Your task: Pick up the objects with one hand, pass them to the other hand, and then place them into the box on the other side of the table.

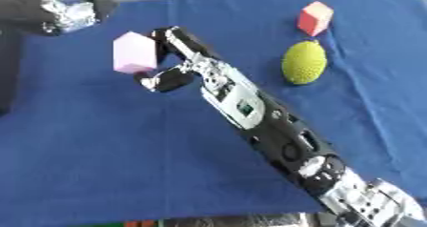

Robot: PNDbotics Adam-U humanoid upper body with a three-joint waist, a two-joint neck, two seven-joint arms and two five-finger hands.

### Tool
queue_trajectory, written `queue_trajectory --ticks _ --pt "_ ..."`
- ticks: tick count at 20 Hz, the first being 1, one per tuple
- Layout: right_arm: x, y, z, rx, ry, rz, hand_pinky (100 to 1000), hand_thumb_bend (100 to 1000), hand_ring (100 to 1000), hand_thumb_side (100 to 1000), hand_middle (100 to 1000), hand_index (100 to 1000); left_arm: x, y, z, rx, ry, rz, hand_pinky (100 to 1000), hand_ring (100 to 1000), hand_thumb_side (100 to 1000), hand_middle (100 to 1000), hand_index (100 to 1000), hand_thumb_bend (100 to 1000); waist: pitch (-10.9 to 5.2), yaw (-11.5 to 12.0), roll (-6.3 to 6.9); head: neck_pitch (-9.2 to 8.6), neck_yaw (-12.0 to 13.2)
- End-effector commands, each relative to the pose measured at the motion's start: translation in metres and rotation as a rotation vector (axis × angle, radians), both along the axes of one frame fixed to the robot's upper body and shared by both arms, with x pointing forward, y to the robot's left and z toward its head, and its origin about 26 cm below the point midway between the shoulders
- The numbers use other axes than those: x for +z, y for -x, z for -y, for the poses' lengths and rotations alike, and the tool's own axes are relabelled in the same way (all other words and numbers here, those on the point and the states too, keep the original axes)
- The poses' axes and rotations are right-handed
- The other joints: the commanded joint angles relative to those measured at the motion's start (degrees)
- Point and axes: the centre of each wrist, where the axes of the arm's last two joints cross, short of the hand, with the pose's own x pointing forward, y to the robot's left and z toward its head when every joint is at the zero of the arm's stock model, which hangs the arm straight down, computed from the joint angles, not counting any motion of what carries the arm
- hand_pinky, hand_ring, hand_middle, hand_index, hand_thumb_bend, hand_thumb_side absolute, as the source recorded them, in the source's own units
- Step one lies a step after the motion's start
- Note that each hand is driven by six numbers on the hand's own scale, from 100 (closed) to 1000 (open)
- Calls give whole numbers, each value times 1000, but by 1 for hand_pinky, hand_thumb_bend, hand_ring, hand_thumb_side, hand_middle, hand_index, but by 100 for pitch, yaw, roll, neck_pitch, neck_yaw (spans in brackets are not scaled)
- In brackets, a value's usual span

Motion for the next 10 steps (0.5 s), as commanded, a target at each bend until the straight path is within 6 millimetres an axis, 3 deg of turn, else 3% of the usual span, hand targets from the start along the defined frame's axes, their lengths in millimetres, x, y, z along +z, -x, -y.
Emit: queue_trajectory --ticks 1,10 --pt "9 -1 -2 -1 -9 30 775 220 562 100 485 531 3 -5 0 22 -27 15 855 837 544 800 839 334 -146 -3 7 31 -19" --pt "9 -1 -4 -4 -19 33 773 213 562 100 486 529 -10 -20 4 46 -127 -7 867 849 537 814 848 379 -160 -16 16 31 -16"
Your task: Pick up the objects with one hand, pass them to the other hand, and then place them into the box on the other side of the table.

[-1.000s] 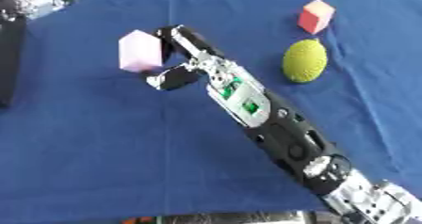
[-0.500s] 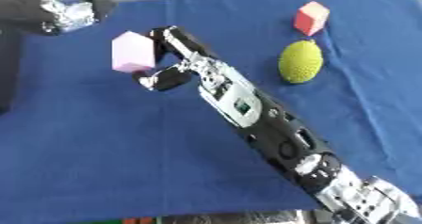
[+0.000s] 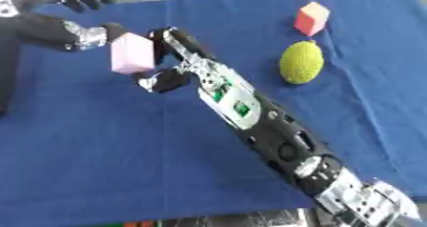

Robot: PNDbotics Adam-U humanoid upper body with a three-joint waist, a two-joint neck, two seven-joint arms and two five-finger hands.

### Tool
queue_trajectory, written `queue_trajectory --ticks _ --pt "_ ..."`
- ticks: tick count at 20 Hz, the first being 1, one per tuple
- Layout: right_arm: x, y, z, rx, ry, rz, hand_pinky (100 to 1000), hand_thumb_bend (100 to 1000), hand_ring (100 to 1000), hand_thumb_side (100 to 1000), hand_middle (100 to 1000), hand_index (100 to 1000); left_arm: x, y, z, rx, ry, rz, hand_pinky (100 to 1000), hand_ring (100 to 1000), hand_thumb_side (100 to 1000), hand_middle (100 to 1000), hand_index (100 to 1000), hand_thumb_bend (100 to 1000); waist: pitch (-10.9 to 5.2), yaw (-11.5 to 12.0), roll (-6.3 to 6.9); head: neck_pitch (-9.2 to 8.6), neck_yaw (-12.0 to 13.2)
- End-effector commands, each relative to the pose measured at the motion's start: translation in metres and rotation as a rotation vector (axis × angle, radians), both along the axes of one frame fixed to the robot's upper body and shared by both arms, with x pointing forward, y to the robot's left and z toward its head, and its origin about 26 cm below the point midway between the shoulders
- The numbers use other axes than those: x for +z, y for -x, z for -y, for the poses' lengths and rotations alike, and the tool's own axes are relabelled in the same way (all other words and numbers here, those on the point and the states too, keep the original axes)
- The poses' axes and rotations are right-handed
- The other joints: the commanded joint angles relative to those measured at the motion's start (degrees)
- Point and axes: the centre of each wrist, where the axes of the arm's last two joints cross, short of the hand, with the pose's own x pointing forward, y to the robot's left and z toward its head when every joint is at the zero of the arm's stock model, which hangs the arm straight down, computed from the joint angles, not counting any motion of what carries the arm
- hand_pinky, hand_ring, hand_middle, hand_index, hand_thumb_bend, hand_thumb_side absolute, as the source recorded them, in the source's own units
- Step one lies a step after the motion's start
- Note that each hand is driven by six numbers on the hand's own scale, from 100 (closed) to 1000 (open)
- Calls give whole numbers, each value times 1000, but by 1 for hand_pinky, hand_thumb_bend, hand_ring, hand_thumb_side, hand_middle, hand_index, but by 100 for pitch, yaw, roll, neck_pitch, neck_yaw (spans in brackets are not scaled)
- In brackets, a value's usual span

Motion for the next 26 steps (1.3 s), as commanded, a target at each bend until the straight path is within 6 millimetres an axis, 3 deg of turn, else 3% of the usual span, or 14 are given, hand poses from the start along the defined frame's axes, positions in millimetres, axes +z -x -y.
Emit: queue_trajectory --ticks 1,9,16,26 --pt "10 -1 -2 1 -12 31 772 213 562 100 485 529 5 -3 0 8 -30 24 867 849 537 814 849 382 -147 -6 5 31 3" --pt "11 0 -5 15 -21 31 772 204 562 100 485 531 -3 -11 2 15 -102 57 881 861 490 828 860 468 -153 -18 13 31 49" --pt "11 2 -8 28 -28 23 772 199 561 100 485 531 -8 -15 4 13 -140 91 881 863 378 830 859 544 -146 -35 5 31 127" --pt "11 4 -11 51 -28 3 772 186 561 100 487 532 -10 -17 6 -3 -195 146 878 863 347 830 856 613 -143 -69 7 31 174"
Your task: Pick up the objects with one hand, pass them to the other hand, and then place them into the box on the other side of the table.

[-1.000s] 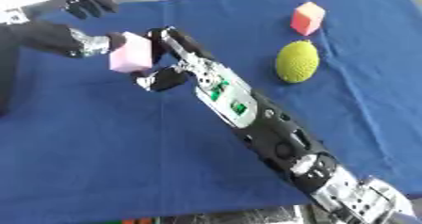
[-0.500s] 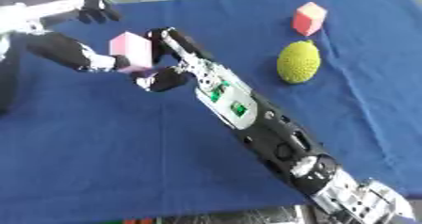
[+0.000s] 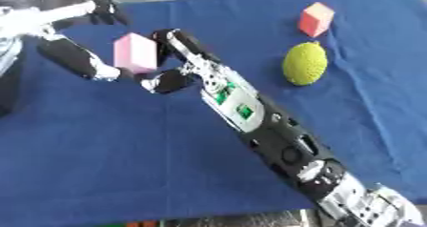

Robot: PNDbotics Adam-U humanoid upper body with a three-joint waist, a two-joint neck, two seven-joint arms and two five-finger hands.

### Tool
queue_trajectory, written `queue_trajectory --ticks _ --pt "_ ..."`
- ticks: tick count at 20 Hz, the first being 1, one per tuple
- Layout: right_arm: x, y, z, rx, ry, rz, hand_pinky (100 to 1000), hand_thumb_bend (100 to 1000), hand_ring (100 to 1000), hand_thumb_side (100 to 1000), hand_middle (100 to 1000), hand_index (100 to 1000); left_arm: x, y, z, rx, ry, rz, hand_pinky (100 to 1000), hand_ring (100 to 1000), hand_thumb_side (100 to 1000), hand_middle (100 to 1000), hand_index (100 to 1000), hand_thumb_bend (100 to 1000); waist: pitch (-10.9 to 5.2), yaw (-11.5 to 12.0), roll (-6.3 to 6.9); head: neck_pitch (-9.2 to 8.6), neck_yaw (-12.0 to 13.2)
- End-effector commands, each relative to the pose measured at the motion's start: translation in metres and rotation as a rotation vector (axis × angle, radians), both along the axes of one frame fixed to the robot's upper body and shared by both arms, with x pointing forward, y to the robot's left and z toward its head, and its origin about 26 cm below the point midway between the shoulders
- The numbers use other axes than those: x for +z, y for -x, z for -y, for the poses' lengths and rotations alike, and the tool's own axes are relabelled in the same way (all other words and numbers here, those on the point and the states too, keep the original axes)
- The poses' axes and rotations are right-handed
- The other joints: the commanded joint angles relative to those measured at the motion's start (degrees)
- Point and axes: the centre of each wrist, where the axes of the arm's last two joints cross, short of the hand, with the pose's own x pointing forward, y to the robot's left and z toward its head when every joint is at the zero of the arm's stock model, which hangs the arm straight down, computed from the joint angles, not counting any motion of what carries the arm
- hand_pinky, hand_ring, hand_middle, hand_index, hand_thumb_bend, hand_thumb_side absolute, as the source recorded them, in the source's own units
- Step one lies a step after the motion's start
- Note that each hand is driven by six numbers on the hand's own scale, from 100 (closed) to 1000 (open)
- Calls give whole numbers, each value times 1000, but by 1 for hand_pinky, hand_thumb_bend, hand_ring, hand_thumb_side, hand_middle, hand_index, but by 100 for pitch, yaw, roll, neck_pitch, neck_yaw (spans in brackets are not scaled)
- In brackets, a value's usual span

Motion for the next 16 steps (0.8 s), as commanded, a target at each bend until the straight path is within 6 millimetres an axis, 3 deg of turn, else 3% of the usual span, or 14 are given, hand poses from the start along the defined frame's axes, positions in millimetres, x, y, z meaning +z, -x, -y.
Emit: queue_trajectory --ticks 1,16 --pt "11 2 -3 22 -14 24 772 185 561 100 487 532 9 0 -2 0 -7 44 877 863 345 830 856 615 -131 -5 -1 31 26" --pt "14 5 -5 48 -1 41 771 170 563 100 489 532 -2 -13 5 26 -67 58 872 859 332 828 855 628 -130 9 21 31 38"
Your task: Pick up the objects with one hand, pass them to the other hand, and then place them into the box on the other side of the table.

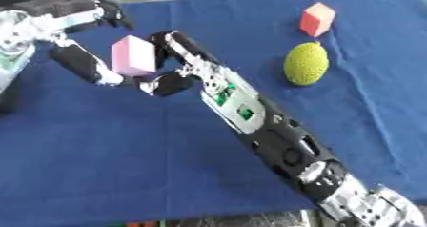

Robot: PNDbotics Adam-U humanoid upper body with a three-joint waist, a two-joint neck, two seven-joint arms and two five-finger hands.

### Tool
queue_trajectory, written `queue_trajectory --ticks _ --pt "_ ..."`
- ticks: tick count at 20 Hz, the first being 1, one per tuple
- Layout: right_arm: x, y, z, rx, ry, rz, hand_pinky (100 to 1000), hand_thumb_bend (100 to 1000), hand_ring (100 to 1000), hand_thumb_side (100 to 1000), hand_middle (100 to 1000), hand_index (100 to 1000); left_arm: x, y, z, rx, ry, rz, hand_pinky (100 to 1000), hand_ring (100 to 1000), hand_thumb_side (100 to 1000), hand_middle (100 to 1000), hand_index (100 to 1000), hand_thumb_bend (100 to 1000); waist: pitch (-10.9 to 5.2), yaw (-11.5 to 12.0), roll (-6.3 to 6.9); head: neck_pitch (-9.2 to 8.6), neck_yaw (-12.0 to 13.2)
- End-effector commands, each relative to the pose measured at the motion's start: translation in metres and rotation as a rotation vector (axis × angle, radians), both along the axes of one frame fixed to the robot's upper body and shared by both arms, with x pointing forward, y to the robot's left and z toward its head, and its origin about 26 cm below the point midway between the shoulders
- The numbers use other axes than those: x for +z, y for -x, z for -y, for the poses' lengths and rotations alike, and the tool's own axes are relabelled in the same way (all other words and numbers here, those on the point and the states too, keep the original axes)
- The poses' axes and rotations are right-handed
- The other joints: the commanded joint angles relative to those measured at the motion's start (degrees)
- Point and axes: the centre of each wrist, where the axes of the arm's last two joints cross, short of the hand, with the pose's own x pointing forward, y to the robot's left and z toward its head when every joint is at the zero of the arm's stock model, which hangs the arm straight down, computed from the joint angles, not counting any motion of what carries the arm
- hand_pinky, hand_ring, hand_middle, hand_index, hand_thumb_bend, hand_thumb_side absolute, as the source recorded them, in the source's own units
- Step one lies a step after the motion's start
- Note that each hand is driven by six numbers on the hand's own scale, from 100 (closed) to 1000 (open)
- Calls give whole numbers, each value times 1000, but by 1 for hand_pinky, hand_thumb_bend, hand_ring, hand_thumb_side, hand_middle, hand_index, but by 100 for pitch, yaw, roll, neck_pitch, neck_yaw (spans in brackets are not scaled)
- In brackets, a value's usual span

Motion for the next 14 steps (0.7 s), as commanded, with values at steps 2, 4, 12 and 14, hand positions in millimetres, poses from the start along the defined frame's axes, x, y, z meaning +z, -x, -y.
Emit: queue_trajectory --ticks 2,4,12,14 --pt "14 3 -3 22 -2 51 771 171 562 100 489 532 8 -2 2 2 -11 30 872 859 331 828 854 629 -129 18 12 31 16" --pt "13 4 -3 23 -2 50 770 169 562 100 489 532 7 -4 3 7 -18 31 871 858 327 828 854 634 -129 23 16 31 27" --pt "11 4 -5 26 -4 38 768 134 562 100 489 532 0 -10 5 26 -36 55 867 855 291 825 852 621 -135 17 20 31 62" --pt "10 4 -6 29 -4 34 767 132 562 100 489 532 -1 -11 5 32 -30 70 862 849 278 819 847 602 -135 12 19 31 58"
